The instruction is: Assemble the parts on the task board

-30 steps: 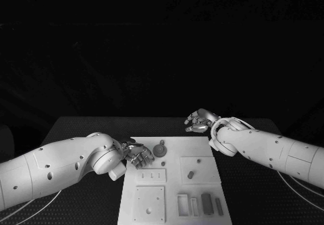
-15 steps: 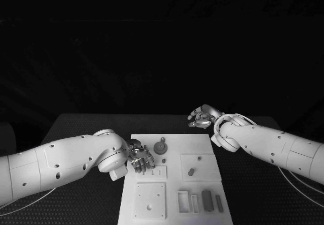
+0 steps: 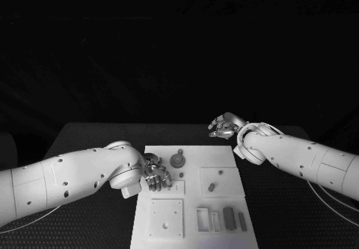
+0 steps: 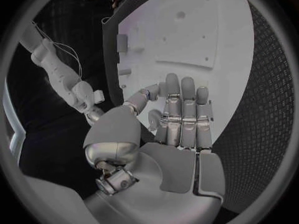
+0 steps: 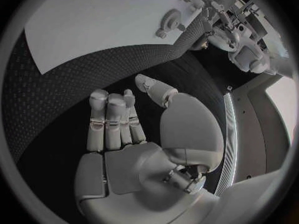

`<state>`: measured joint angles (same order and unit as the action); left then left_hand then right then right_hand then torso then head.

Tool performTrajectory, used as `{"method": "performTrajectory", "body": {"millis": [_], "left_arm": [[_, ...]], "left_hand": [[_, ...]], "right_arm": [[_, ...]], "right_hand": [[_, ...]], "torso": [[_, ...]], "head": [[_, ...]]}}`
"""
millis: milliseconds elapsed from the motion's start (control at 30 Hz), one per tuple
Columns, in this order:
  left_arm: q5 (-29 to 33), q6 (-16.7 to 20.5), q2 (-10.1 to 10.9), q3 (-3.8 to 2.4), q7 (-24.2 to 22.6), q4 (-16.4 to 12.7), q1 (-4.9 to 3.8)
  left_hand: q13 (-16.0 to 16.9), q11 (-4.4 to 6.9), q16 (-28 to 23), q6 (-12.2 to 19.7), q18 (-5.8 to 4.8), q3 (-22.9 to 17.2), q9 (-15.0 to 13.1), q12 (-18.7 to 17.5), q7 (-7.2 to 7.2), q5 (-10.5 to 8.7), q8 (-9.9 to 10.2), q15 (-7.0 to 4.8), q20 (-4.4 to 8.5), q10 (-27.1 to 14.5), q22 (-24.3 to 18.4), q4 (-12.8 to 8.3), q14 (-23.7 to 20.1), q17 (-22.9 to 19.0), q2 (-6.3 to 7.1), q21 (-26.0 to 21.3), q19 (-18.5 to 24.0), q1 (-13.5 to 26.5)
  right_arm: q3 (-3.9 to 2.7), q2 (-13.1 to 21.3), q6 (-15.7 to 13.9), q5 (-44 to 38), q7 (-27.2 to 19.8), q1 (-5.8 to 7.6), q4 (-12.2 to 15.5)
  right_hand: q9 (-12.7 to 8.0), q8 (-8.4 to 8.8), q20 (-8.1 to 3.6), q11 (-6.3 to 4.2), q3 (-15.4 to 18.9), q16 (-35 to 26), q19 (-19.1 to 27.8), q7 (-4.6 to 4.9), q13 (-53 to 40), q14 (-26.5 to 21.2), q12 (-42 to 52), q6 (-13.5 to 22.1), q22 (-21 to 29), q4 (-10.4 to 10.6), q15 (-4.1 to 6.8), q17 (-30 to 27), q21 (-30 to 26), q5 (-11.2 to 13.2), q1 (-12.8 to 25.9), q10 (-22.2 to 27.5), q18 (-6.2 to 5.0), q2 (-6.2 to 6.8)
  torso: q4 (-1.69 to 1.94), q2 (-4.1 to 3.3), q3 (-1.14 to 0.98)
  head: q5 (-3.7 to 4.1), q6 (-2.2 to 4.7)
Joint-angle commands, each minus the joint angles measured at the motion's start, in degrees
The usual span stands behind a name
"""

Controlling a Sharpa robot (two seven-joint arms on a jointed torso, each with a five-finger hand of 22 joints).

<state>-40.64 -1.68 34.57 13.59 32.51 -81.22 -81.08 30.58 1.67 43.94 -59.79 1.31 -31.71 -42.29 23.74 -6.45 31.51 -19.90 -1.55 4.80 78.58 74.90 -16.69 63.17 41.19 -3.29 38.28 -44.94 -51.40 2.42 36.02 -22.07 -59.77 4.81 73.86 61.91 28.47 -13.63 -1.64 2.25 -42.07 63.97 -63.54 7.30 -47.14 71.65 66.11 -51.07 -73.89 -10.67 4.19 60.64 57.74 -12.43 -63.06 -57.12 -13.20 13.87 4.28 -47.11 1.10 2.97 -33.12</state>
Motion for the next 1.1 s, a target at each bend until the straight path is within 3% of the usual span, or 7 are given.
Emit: {"method": "performTrajectory", "body": {"millis": [33,400,633,933,1100], "left_arm": [[-1.4,-2.2,-0.4,-0.01,0.8,0.1,-0.18],[-2.5,-3.5,-1.4,0.01,1.9,0.5,-0.44],[-3.9,-5.4,-2.0,0.01,2.2,0.7,-0.58],[-4.7,-5.5,-2.0,0.00,2.6,0.8,-0.63],[-5.0,-5.5,-1.9,0.00,2.7,1.0,-0.63]], "left_hand": [[0.1,0.35,0.4,-3.6,-0.23,-0.4,-0.2,0.3,3.17,0.43,0.2,0.00,2.34,0.1,1.1,-0.1,0.4,-0.1,0.57,0.3,-0.4,-0.1],[0.7,0.67,1.2,-4.0,-0.08,-0.4,-0.8,1.1,3.32,1.29,0.5,-0.33,2.61,0.6,1.2,-0.1,0.9,-0.1,0.58,1.1,-0.8,-0.2],[2.5,1.30,3.9,-4.5,0.03,-0.1,-2.4,3.4,3.66,2.66,0.9,-1.16,3.36,0.9,1.3,-0.1,1.7,0.4,0.53,3.4,-1.8,-0.2],[6.3,2.38,10.5,-5.2,0.32,0.1,-5.5,9.4,4.41,4.55,1.3,-3.14,5.20,1.1,1.4,-0.2,3.1,0.8,0.10,9.3,-3.5,0.7],[10.5,2.84,16.6,-5.1,0.32,-0.7,-7.8,16.5,4.73,5.03,2.1,-4.83,6.59,0.2,1.2,-0.2,2.7,1.3,-0.11,13.5,-3.4,1.3]], "right_arm": [[-0.03,-0.1,0.5,0.3,-0.5,0.03,0.0],[-0.03,-0.1,0.7,0.3,-0.5,0.03,-0.2],[-0.03,-0.1,0.9,0.3,-0.4,0.03,-0.3],[-0.03,-0.2,1.1,0.3,-0.4,0.03,-0.4],[-0.03,-0.2,1.2,0.3,-0.4,0.03,-0.4]], "right_hand": [[-0.1,-0.10,0.16,-0.19,-0.4,-0.4,0.2,1.27,0.1,-0.4,-0.3,0.8,0.0,0.0,0.03,-0.1,-0.4,-0.3,-0.2,-0.2,-1.80,-0.22],[-0.1,-0.10,0.17,-0.19,-0.5,-0.4,0.2,1.27,0.1,-0.4,-0.3,0.8,0.1,-0.1,0.02,-0.1,-0.4,-0.3,-0.3,-0.2,-1.80,-0.24],[-0.1,-0.10,0.19,-0.18,-0.5,-0.4,0.3,1.28,0.2,-0.4,-0.3,0.8,0.1,-0.2,0.02,-0.1,-0.4,-0.4,-0.3,-0.1,-1.80,-0.24],[-0.1,-0.10,0.22,-0.17,-0.7,-0.4,0.3,1.29,0.3,-0.4,-0.3,0.8,0.0,-0.4,0.00,-0.2,-0.5,-0.7,-0.5,-0.1,-1.80,-0.30],[-0.1,-0.10,0.27,-0.16,-0.8,-0.4,0.3,1.30,0.5,-0.4,-0.2,0.8,0.0,-0.5,-0.01,-0.3,-0.5,-1.2,-0.6,-0.1,-1.80,-0.34]], "torso": [[-0.05,-0.01,-0.04],[-0.06,-0.04,-0.12],[-0.04,-0.04,-0.03],[-0.01,-0.04,0.04],[0.05,-0.04,0.10]], "head": [[-0.09,-0.21],[-0.05,-0.45],[-0.01,-0.73],[-0.03,-0.85],[0.05,-0.90]]}}
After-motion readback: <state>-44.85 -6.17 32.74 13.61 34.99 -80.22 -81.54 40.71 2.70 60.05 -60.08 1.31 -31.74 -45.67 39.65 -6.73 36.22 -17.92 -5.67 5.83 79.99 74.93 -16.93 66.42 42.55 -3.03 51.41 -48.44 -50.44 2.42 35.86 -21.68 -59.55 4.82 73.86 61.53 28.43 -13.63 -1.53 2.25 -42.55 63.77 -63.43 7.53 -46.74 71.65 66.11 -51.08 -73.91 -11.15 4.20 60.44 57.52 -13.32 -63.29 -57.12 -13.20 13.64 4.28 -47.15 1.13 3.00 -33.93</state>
